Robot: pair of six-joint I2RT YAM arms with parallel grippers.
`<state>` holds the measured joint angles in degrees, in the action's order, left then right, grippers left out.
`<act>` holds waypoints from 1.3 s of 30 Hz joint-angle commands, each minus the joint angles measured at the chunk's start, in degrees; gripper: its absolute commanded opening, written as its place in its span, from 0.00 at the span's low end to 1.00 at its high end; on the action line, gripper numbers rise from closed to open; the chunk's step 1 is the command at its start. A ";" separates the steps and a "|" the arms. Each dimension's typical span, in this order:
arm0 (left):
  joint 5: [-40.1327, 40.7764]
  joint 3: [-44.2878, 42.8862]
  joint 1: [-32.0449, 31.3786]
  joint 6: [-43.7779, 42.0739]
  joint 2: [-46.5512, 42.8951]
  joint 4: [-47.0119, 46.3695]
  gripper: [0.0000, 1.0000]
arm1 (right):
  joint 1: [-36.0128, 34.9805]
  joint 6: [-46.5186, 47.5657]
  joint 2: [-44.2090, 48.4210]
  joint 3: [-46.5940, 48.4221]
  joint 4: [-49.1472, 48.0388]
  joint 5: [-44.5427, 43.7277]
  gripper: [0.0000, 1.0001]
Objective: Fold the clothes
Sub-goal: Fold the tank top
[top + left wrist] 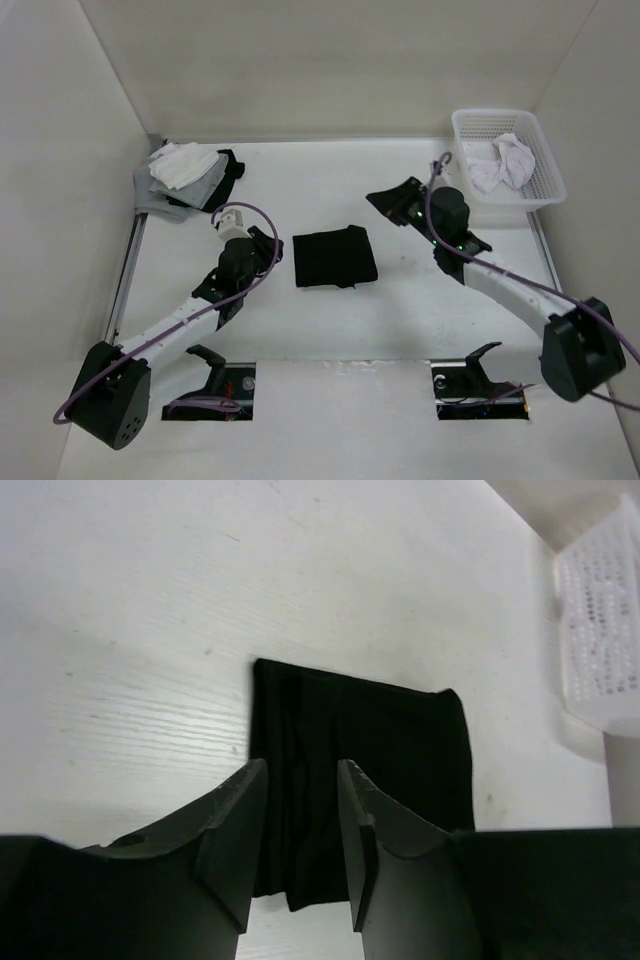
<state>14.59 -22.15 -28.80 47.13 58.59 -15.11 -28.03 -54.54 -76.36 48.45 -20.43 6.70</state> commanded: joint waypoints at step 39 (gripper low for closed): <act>-1.32 -2.81 0.98 -5.03 1.17 3.95 0.44 | 11.29 9.98 13.43 -25.24 -5.06 -15.05 0.43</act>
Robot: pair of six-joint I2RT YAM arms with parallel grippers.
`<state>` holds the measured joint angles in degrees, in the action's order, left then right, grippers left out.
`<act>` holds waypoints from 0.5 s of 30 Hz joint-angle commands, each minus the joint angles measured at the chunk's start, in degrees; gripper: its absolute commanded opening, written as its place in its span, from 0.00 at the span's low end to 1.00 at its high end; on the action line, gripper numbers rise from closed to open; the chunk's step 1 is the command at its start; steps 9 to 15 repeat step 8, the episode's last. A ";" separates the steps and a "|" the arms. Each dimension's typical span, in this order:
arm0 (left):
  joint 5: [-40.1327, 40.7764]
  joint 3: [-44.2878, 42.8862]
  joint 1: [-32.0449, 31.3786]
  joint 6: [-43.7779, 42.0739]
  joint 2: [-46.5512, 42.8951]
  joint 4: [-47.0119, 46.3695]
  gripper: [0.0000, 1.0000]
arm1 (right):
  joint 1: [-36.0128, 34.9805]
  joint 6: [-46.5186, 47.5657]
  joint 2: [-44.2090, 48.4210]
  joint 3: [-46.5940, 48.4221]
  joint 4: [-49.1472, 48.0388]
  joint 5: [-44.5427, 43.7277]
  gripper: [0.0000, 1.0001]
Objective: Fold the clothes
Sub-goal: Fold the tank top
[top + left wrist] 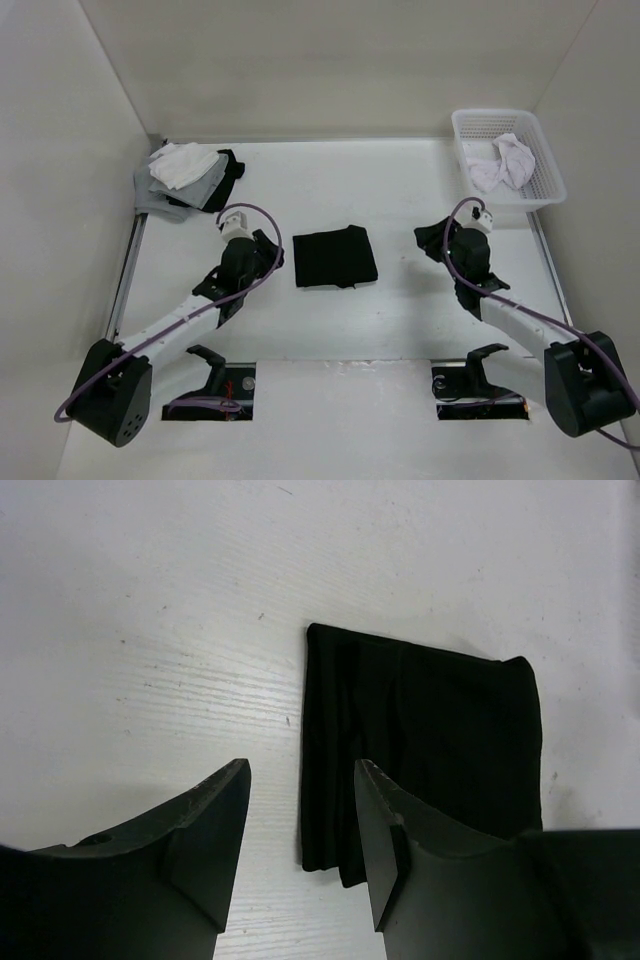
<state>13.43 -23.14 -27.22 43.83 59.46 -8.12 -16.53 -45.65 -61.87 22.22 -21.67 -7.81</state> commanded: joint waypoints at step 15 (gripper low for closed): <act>-0.25 -1.83 -1.30 -2.17 1.71 -3.83 0.46 | -0.29 1.09 -1.50 1.07 -4.08 -0.36 0.43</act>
